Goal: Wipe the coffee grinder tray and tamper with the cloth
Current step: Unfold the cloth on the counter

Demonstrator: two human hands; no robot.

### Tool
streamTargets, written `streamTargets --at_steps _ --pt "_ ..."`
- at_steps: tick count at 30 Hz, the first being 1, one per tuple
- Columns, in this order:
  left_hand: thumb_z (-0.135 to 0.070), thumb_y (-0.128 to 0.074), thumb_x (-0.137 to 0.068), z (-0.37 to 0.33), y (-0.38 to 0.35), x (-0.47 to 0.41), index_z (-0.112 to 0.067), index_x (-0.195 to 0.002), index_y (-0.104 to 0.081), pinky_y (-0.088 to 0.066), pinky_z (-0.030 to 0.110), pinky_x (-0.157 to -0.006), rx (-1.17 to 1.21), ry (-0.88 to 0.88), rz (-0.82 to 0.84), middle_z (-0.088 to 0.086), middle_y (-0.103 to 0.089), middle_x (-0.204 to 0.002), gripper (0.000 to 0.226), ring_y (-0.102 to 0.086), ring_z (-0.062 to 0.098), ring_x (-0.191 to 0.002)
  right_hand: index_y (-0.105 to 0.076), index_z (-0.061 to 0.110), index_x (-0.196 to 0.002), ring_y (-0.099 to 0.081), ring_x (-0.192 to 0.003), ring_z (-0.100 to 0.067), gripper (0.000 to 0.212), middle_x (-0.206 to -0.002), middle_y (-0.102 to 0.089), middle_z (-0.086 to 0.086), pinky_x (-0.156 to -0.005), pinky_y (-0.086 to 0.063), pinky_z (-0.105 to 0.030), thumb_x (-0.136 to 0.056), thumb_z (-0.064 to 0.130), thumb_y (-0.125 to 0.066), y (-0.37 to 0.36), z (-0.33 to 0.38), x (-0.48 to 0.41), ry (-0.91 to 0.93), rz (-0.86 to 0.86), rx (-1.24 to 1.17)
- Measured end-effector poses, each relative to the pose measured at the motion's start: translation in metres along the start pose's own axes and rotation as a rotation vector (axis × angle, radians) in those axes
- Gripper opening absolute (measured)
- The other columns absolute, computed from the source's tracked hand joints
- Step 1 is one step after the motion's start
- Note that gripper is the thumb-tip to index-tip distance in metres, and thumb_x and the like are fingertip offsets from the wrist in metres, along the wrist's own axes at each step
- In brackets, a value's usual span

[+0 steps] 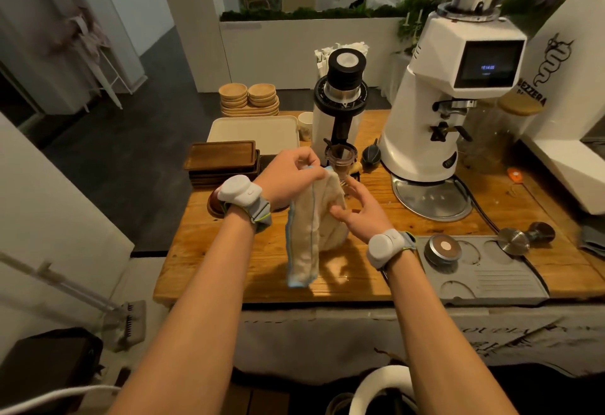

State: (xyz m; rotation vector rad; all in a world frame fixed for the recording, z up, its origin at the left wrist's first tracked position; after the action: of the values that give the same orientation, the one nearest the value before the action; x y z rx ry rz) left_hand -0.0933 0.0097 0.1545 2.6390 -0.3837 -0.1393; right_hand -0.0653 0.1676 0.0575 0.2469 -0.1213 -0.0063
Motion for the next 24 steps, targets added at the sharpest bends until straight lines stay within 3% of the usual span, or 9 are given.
streamTargets --at_steps 3,6,9,11,13,15,18,22,24 --pt "-0.023 -0.069 -0.086 -0.007 0.003 0.006 -0.018 -0.077 -0.059 -0.038 0.027 -0.063 0.016 -0.001 0.021 0.006 -0.051 -0.072 0.014 -0.044 0.014 -0.069 -0.061 0.023 -0.125 -0.059 -0.11 -0.013 0.039 -0.116 -0.064 0.008 -0.082 -0.052 -0.025 -0.087 0.017 -0.07 -0.003 0.005 -0.001 0.043 -0.008 -0.005" --pt "-0.02 -0.069 -0.087 -0.006 0.01 0.013 -0.015 -0.082 -0.059 -0.039 0.029 -0.066 0.034 0.009 0.016 0.01 -0.049 -0.074 0.012 -0.042 0.017 -0.07 -0.069 0.02 -0.1 -0.063 -0.08 -0.009 0.011 -0.095 -0.07 0.001 -0.068 -0.053 -0.025 -0.091 0.018 -0.063 -0.013 -0.001 0.0 -0.003 0.005 0.047" --pt "-0.019 -0.067 -0.088 0.004 0.025 0.019 -0.01 -0.085 -0.06 -0.042 0.027 -0.062 0.004 0.017 -0.055 0.011 -0.049 -0.07 0.012 -0.043 0.017 -0.066 -0.068 0.019 -0.097 -0.064 -0.079 -0.012 0.012 -0.091 -0.07 -0.002 -0.063 -0.055 -0.027 -0.091 0.028 -0.063 -0.024 -0.005 0.003 -0.028 0.001 0.059" --pt "-0.023 -0.068 -0.088 0.016 0.038 0.025 -0.004 -0.089 -0.06 -0.043 0.026 -0.059 -0.034 0.05 -0.131 0.011 -0.054 -0.068 0.02 -0.047 0.017 -0.062 -0.066 0.021 -0.094 -0.061 -0.067 -0.01 0.014 -0.081 -0.068 0.0 -0.052 -0.049 -0.022 -0.091 0.034 -0.063 -0.036 -0.006 0.004 -0.047 0.027 0.035" --pt "-0.028 -0.068 -0.088 0.031 0.052 0.031 -0.003 -0.094 -0.061 -0.047 0.032 -0.061 -0.079 0.088 -0.197 0.011 -0.06 -0.07 0.027 -0.054 0.02 -0.063 -0.064 0.025 -0.091 -0.06 -0.063 -0.01 0.011 -0.078 -0.067 0.002 -0.049 -0.046 -0.022 -0.091 0.036 -0.062 -0.049 -0.004 0.003 -0.053 0.053 0.017" --pt "-0.032 -0.068 -0.088 0.044 0.065 0.037 -0.009 -0.094 -0.062 -0.052 0.037 -0.065 -0.153 0.127 -0.253 0.01 -0.066 -0.075 0.025 -0.061 0.025 -0.067 -0.063 0.03 -0.09 -0.067 -0.072 -0.018 0.005 -0.087 -0.07 -0.004 -0.056 -0.057 -0.032 -0.091 0.034 -0.061 -0.063 -0.003 0.002 -0.068 0.087 -0.011" --pt "-0.036 -0.067 -0.087 0.066 0.078 0.05 -0.017 -0.095 -0.063 -0.047 0.028 -0.055 -0.239 0.174 -0.345 0.004 -0.071 -0.083 0.021 -0.066 0.018 -0.072 -0.06 0.033 -0.09 -0.07 -0.084 -0.031 0.005 -0.094 -0.071 -0.013 -0.07 -0.059 -0.048 -0.093 0.03 -0.057 -0.092 -0.01 0.003 -0.108 0.16 -0.048" --pt "-0.024 -0.068 -0.089 0.107 0.071 0.063 -0.018 -0.106 -0.058 -0.058 0.038 -0.077 -0.139 0.237 -0.403 0.007 -0.066 -0.105 0.02 -0.068 0.021 -0.089 -0.055 0.046 -0.096 -0.068 -0.069 -0.023 0.019 -0.086 -0.072 -0.009 -0.051 -0.054 -0.032 -0.092 0.027 -0.054 -0.119 -0.027 0.009 -0.092 0.176 0.008" --pt "-0.017 -0.065 -0.091 0.128 0.063 0.07 -0.019 -0.105 -0.055 -0.056 0.04 -0.08 -0.136 0.271 -0.408 0.003 -0.063 -0.107 0.018 -0.065 0.021 -0.093 -0.054 0.046 -0.103 -0.064 -0.061 -0.021 0.022 -0.081 -0.071 -0.011 -0.048 -0.053 -0.033 -0.091 0.028 -0.054 -0.129 -0.038 0.012 -0.081 0.193 0.071"
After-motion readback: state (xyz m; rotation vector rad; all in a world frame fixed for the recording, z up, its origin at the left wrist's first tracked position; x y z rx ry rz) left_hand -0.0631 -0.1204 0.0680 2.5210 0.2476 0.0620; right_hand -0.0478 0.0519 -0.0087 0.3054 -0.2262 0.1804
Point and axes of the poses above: each hand's wrist, its own x-axis away from the middle knuckle, its own y-axis out of the back of the hand, z = x × y, the point moved 8 cm from there along -x, towards the middle knuckle
